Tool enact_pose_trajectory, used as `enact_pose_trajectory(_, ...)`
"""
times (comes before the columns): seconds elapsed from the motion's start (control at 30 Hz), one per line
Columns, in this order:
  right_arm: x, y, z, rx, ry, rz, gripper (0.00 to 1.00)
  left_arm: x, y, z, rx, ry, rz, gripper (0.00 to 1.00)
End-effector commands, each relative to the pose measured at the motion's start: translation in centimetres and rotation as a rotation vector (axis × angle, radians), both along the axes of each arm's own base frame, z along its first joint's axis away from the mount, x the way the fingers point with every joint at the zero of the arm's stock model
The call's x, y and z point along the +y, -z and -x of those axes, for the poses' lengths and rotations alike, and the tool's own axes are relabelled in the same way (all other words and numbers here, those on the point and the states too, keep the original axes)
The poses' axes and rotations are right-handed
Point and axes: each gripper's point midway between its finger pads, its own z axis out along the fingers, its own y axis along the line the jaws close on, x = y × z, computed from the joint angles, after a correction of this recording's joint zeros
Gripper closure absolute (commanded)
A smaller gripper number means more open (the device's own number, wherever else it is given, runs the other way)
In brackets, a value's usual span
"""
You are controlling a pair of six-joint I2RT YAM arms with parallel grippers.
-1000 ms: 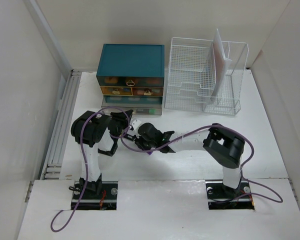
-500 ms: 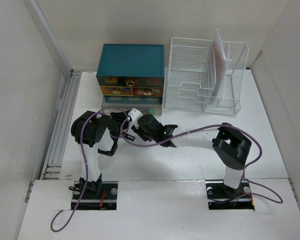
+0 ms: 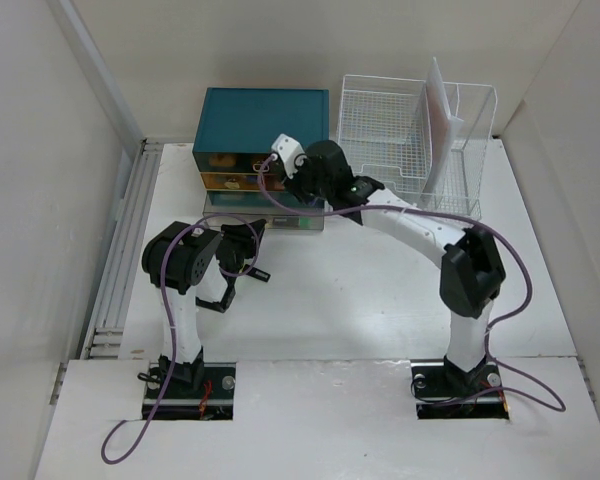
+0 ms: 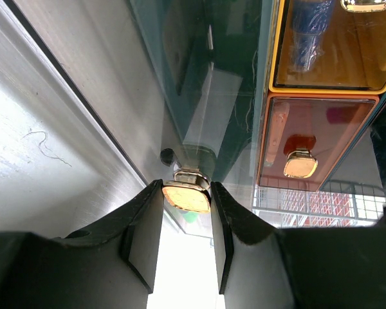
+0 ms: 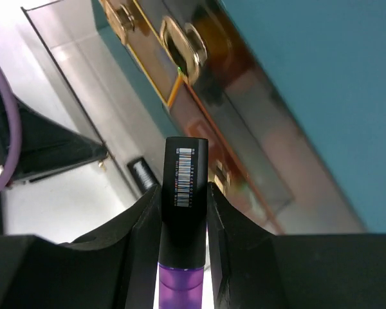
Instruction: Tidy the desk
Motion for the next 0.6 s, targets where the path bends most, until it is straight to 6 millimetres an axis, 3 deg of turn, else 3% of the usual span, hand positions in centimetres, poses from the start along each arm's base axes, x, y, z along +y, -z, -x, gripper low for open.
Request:
enact_pose_trajectory(0.0, 2.2, 2.6, 0.8, 0.060, -0.187, 0.084, 0.95, 1.4, -8.1, 0.2, -0.364, -0.046, 0.050, 1.00)
enact_pose_trajectory(0.1, 3.0, 3.4, 0.6, 0.068, -0.231, 0.106, 0.92, 1.4, -8.1, 0.2, -0.364, -0.046, 0.050, 1.00)
enact_pose_trajectory(0.23, 3.4, 6.4, 0.3, 0.115, -0.252, 0.157, 0.90, 1.4, -8.1, 0.2, -0.364, -0.046, 0.050, 1.00)
enact_pose_trajectory(0.43, 3.3, 7.2, -1.2, 0.113, -0.239, 0.165, 0.83, 1.4, -8.1, 0.2, -0.364, -0.046, 0.050, 1.00)
enact_pose_trajectory(0.57, 3.3, 7.0, -1.2, 0.113, -0.239, 0.165, 0.68, 1.4, -8.1, 0.2, -0.364, -0.046, 0.050, 1.00)
